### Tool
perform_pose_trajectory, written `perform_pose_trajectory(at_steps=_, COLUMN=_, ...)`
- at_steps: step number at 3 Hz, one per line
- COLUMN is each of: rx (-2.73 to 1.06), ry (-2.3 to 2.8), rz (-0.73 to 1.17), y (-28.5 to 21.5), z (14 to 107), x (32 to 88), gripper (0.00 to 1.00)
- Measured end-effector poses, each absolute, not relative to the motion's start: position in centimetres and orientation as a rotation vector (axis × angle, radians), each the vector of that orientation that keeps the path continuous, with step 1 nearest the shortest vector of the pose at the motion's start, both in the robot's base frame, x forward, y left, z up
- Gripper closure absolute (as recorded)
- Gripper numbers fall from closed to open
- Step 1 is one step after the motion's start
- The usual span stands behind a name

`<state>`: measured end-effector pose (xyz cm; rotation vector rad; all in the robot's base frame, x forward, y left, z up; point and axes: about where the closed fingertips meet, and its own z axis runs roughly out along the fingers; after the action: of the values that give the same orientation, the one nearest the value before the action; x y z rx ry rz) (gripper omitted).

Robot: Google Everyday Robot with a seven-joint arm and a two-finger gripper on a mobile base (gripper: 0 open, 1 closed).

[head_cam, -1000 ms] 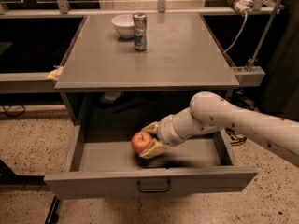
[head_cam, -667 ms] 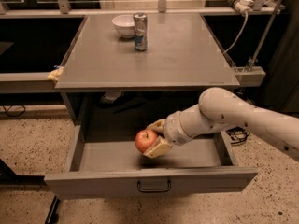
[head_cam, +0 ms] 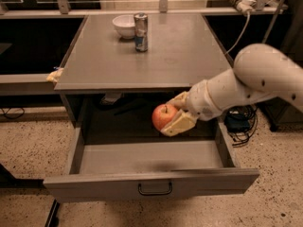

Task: Pick apple from top drawer and place on counter

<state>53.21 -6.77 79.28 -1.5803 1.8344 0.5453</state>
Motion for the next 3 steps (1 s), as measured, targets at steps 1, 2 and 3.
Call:
perform_pose_trajectory(at_steps=1, rx=-1.557, ry=1.882, rz=0.431, y=-9.9, z=87.1, x=54.5, gripper=1.00)
perform_pose_trajectory(at_steps=2, rx=-1.543, ry=1.870, rz=0.411, y=-10.6, z=89.1, x=55.0, gripper=1.00)
perform_pose_trajectory(at_steps=3, rx=-1.541, ry=1.871, rz=0.409, y=-10.5, z=89.0, x=55.1, gripper=1.00)
